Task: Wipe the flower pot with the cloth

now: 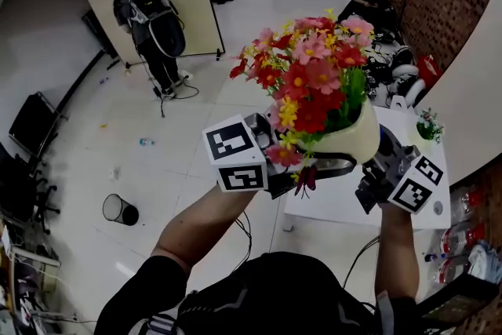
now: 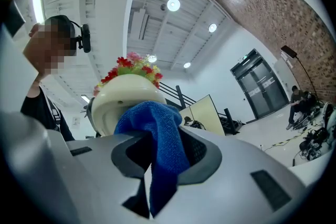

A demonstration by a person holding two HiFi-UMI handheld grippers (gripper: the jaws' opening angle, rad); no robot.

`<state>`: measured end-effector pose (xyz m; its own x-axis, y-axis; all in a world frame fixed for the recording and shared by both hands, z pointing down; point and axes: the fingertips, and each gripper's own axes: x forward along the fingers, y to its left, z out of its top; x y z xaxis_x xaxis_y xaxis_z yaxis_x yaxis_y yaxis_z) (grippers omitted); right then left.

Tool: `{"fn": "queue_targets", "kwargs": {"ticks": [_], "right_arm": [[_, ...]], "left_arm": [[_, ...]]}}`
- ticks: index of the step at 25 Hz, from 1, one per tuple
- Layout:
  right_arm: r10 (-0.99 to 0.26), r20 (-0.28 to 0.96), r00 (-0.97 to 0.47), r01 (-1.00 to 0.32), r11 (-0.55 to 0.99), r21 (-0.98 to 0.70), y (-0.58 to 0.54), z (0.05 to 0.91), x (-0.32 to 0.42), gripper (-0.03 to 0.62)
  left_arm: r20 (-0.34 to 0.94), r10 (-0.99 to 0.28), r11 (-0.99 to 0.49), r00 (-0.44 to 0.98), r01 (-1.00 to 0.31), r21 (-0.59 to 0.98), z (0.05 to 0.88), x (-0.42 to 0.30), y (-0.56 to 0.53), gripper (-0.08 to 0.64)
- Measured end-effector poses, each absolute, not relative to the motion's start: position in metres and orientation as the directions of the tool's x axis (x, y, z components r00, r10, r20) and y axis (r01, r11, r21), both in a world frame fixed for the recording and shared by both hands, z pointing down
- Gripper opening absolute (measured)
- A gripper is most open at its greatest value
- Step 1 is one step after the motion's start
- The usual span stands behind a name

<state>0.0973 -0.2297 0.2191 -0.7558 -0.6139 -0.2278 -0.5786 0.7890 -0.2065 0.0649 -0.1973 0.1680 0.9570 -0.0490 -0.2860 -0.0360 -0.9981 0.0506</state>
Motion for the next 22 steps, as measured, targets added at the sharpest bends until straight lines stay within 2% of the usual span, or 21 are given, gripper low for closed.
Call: {"fn": "queue_targets", "kwargs": {"ticks": [7, 13, 22], "right_arm": [[-0.619, -0.263, -0.74, -0.569, 0.785, -0.245, -0.245, 0.209, 0.101, 0.097], [-0.573, -0.265, -0.776, -0.541, 0.82, -0.187, -0.203, 0.213, 0.073, 0.097], [-0.546, -0.249, -0.799, -0.524, 0.837, -0.156, -0.198, 0.215, 0.048, 0.097]], "left_arm": [[-0.324, -0.111, -0.994, 0.94, -0.099, 0.053, 0.148, 0.056, -0.218, 0.575], [-0.333, -0.213, -0.977, 0.918, -0.193, 0.093, 0.144, 0.035, -0.252, 0.575], [-0.339, -0.177, -0.984, 0.924, -0.162, 0.072, 0.145, 0.053, -0.229, 0.575]]}}
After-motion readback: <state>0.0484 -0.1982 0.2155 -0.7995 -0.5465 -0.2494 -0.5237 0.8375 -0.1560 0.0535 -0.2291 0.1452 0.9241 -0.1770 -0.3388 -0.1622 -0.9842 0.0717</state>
